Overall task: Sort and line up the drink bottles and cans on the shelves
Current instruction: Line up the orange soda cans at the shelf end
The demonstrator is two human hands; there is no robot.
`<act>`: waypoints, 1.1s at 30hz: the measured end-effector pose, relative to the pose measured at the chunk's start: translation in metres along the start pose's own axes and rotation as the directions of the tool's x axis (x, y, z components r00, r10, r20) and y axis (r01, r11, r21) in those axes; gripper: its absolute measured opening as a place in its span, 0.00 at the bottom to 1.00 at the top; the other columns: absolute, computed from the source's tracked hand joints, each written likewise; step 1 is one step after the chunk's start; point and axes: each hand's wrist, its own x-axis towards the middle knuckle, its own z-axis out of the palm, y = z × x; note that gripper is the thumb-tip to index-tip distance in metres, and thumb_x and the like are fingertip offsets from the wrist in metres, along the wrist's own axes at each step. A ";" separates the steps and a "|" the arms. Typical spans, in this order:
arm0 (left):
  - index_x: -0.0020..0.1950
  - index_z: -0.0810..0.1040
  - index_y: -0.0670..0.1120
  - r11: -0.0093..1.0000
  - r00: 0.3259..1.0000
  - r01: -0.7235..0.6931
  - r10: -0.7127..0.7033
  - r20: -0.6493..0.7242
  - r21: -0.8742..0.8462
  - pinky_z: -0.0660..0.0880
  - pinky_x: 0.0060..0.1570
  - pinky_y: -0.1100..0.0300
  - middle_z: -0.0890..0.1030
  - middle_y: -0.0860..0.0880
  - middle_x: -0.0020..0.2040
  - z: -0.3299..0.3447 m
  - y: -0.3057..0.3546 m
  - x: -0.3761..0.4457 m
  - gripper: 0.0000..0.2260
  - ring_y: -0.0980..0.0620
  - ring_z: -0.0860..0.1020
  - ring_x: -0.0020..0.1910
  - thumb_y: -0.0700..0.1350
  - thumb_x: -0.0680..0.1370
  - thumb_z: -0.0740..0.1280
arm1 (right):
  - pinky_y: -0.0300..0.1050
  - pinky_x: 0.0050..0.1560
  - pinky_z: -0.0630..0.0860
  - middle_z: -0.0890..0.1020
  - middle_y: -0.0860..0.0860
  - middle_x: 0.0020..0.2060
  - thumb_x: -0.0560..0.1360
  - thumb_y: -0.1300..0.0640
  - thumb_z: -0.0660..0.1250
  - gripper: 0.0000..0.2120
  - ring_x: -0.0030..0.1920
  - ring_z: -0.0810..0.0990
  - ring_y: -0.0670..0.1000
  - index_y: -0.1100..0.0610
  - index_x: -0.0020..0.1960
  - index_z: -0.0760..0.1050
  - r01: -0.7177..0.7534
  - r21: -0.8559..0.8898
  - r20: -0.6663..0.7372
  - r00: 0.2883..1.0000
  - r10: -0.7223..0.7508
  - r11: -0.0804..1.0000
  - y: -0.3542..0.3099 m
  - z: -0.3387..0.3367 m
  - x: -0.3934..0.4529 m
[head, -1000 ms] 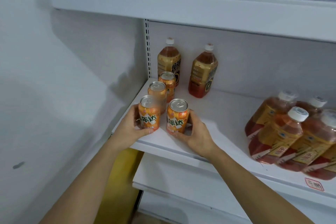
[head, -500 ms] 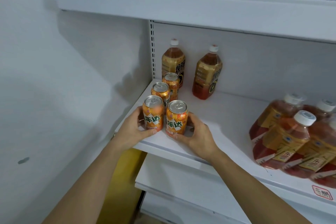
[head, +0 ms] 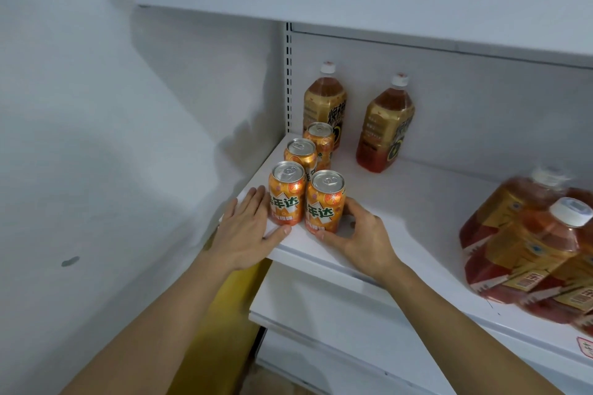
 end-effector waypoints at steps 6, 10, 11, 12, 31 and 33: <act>0.84 0.44 0.51 0.999 0.999 0.021 -0.022 -0.031 -0.029 0.46 0.81 0.43 0.48 0.49 0.85 0.000 0.002 0.000 0.40 0.51 0.46 0.83 0.72 0.79 0.48 | 0.42 0.58 0.75 0.82 0.45 0.63 0.70 0.39 0.77 0.34 0.58 0.79 0.47 0.49 0.72 0.72 0.026 -0.028 -0.002 1.000 -0.026 0.999 0.000 0.002 0.001; 0.84 0.45 0.52 0.998 0.999 0.024 -0.025 -0.030 -0.053 0.46 0.81 0.42 0.49 0.49 0.85 0.000 0.002 0.000 0.41 0.50 0.47 0.83 0.73 0.78 0.47 | 0.45 0.60 0.76 0.81 0.45 0.64 0.70 0.38 0.76 0.36 0.60 0.78 0.47 0.48 0.73 0.71 0.029 -0.040 0.004 1.000 -0.029 0.999 0.000 0.001 0.001; 0.84 0.46 0.52 0.998 0.999 0.025 -0.027 -0.029 -0.061 0.46 0.81 0.42 0.49 0.49 0.85 -0.001 0.002 0.000 0.42 0.50 0.47 0.83 0.74 0.77 0.46 | 0.45 0.60 0.76 0.81 0.45 0.64 0.70 0.38 0.76 0.36 0.60 0.78 0.48 0.48 0.73 0.71 0.032 -0.043 0.006 0.999 -0.031 0.999 0.001 0.001 0.001; 0.84 0.46 0.52 0.997 0.999 0.024 -0.026 -0.031 -0.071 0.46 0.81 0.42 0.49 0.49 0.85 -0.002 0.003 0.000 0.43 0.50 0.47 0.83 0.74 0.76 0.46 | 0.44 0.60 0.76 0.81 0.45 0.64 0.70 0.38 0.76 0.35 0.60 0.78 0.47 0.48 0.73 0.71 0.035 -0.044 0.012 0.999 -0.035 0.998 0.001 0.001 0.001; 0.84 0.50 0.52 0.985 0.997 0.041 -0.051 -0.058 -0.169 0.48 0.80 0.41 0.53 0.50 0.84 -0.003 0.003 0.002 0.41 0.49 0.50 0.83 0.72 0.78 0.56 | 0.46 0.66 0.75 0.77 0.44 0.69 0.74 0.41 0.74 0.35 0.65 0.77 0.46 0.47 0.76 0.65 0.083 -0.019 0.093 0.992 -0.080 0.996 0.004 0.001 0.002; 0.84 0.50 0.52 0.986 0.997 0.042 -0.051 -0.053 -0.164 0.48 0.80 0.41 0.53 0.50 0.84 -0.004 0.003 0.002 0.41 0.49 0.50 0.83 0.72 0.78 0.56 | 0.47 0.66 0.76 0.78 0.44 0.68 0.74 0.41 0.74 0.35 0.65 0.77 0.46 0.47 0.76 0.65 0.081 -0.018 0.084 0.993 -0.079 0.997 0.007 0.002 0.001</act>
